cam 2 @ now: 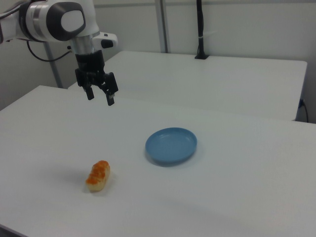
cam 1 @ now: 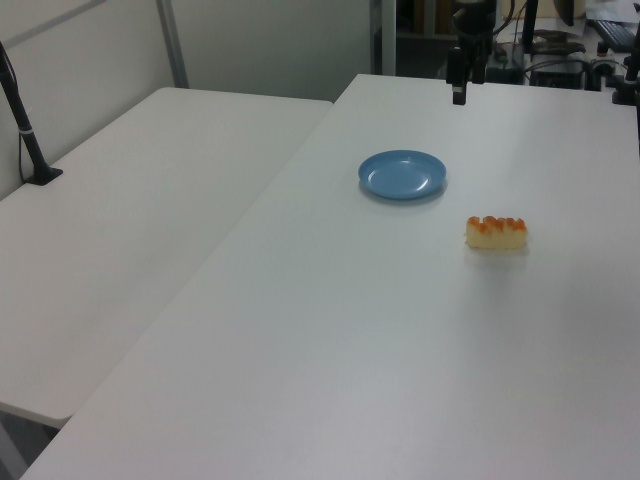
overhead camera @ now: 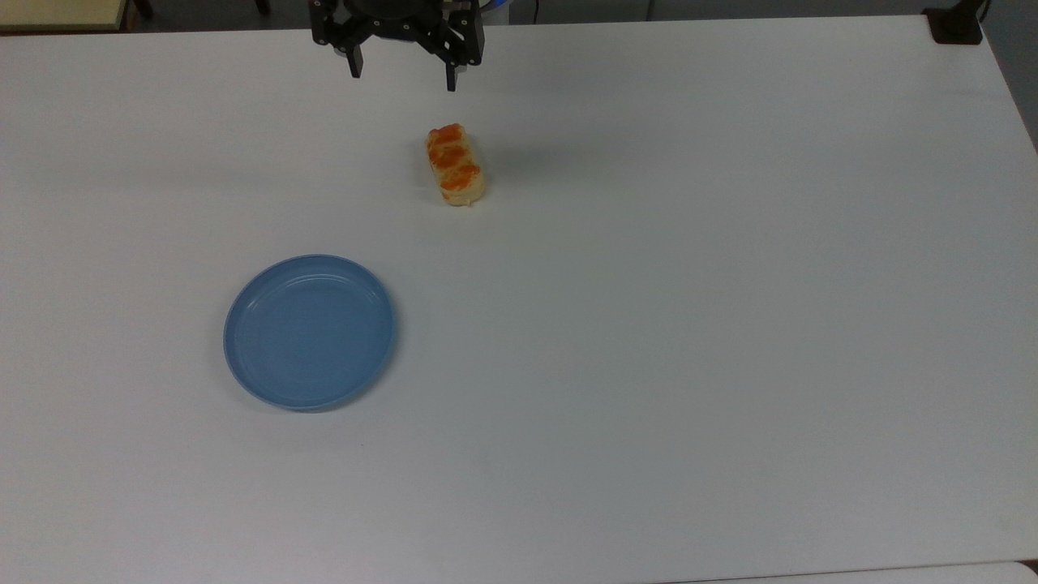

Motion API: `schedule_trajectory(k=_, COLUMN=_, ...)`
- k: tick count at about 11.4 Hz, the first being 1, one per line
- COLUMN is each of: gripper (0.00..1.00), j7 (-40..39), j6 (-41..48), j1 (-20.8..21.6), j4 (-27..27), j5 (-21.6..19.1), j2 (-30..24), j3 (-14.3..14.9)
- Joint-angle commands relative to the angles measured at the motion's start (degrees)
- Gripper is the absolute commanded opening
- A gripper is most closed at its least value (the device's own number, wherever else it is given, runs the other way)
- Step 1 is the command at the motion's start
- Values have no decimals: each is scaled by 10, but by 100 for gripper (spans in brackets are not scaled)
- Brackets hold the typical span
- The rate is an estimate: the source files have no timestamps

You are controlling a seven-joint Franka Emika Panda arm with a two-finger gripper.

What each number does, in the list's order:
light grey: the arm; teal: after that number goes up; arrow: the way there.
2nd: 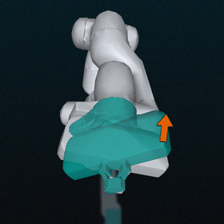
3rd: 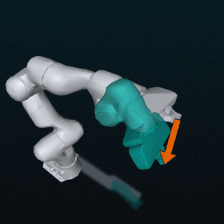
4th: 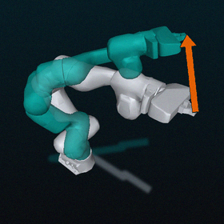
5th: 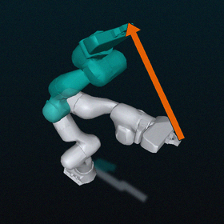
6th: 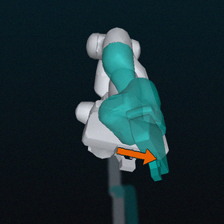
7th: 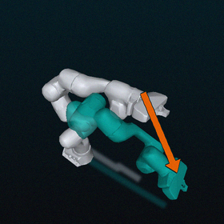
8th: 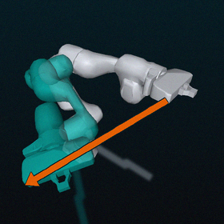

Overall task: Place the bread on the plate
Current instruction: 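Move the open gripper over the orange-topped bread roll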

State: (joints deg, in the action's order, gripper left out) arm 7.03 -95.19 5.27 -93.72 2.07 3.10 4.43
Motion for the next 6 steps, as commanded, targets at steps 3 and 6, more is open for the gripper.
schedule_trajectory(k=3, gripper=100, j7=-68, j6=-3, j1=1, j4=-24, j5=-27, j2=-11, j3=4)
schedule_trajectory(k=6, gripper=100, j7=-69, j6=-3, j1=1, j4=-24, j5=-27, j2=-10, j3=5)
